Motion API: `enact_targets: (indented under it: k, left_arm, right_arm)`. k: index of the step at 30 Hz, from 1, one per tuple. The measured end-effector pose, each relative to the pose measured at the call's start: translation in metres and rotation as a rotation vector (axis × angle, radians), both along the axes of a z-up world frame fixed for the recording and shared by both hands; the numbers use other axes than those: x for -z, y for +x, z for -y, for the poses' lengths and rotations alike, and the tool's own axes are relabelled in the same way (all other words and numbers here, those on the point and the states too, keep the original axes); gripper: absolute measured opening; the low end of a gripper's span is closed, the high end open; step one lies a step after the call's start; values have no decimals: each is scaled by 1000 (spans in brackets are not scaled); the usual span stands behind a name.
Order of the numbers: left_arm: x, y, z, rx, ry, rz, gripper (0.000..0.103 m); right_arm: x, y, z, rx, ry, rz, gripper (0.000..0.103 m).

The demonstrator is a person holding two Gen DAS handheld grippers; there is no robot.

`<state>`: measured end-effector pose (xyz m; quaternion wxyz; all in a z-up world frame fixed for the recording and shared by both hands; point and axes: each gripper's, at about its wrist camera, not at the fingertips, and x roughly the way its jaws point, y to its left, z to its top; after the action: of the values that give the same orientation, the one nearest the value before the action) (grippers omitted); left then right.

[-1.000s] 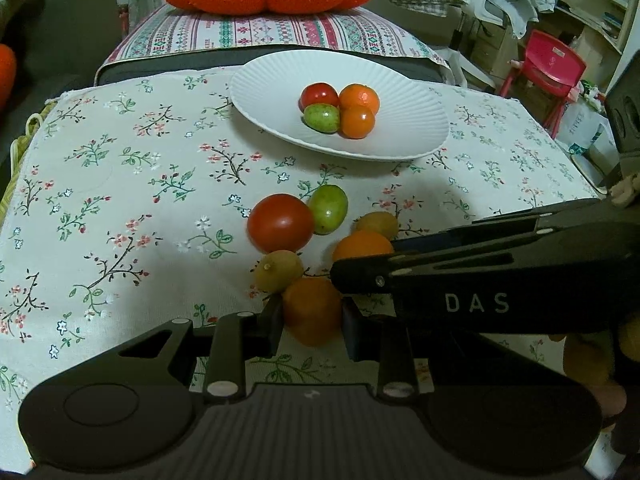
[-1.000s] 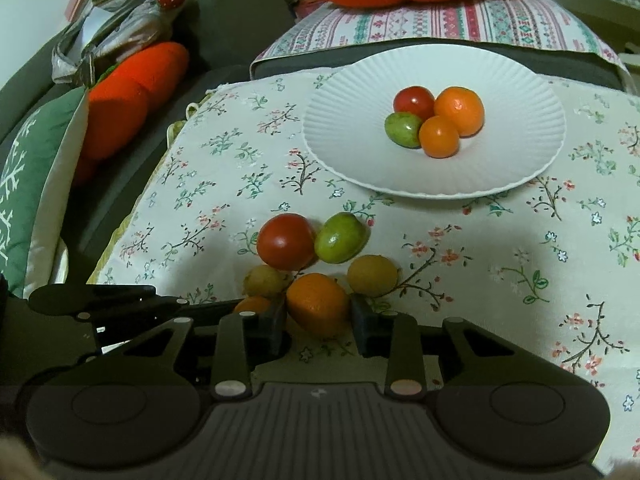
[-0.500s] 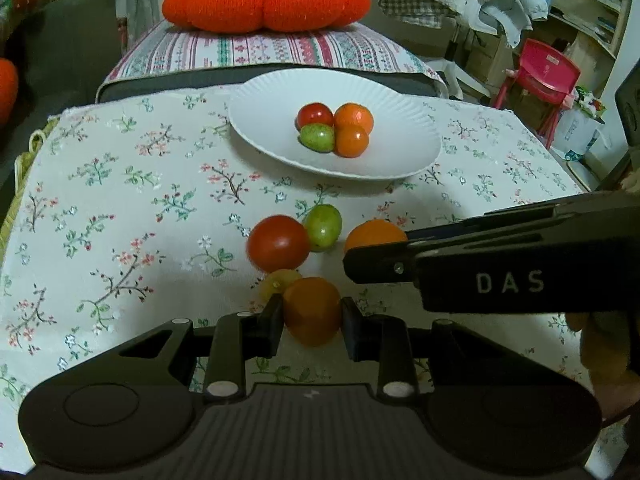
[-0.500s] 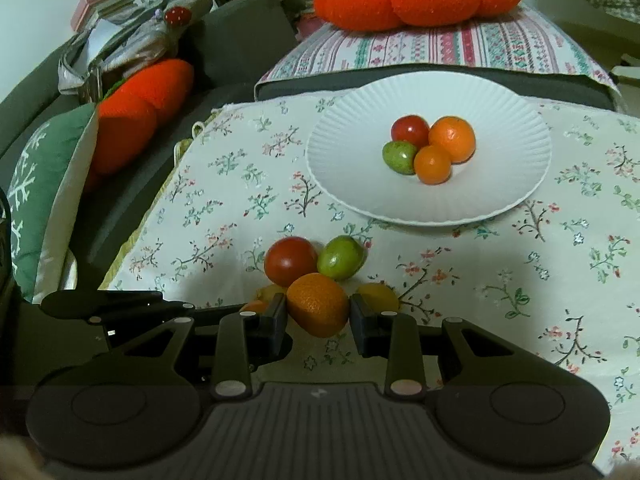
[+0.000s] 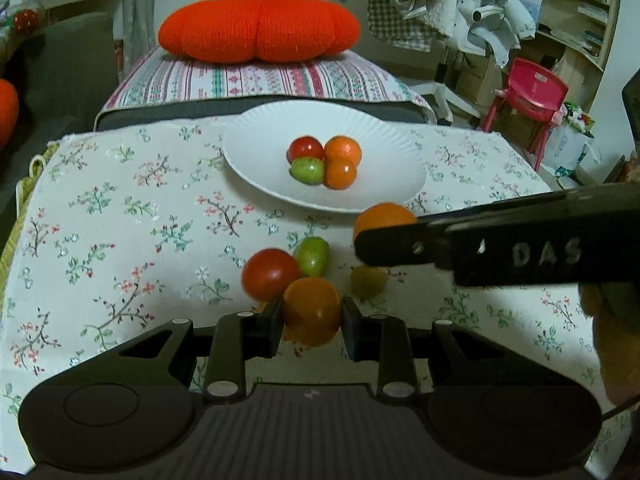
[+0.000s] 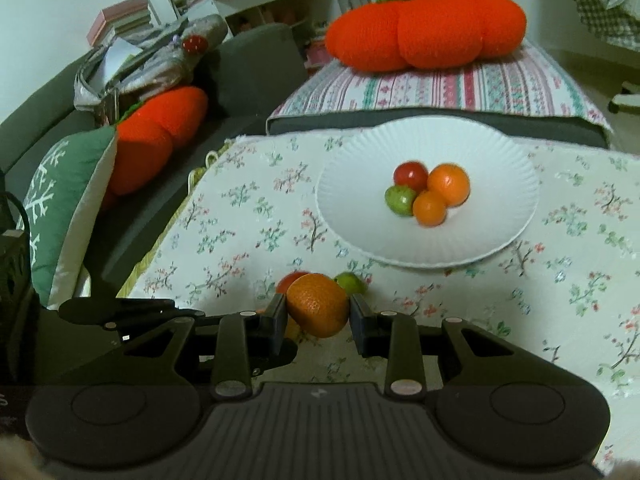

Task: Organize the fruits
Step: 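Carry both orange tomatoes onto the white plate and open both tools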

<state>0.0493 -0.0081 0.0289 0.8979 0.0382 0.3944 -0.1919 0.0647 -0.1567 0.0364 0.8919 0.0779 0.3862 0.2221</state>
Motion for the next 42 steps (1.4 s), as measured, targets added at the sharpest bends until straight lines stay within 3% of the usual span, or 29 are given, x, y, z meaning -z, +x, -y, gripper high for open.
enact_targets:
  k: [16,34,42]
  left_arm:
    - [-20,10,-6,-22,-72,84,7]
    - [-11,48,19,34,-68,169,7]
    - [7,63,44,100,4,198,7]
  right_arm:
    - [-17,10,44,122,57,64,30]
    - [3,41,58,221,-17,52,30]
    - [18,52,50,208,-55,69,30]
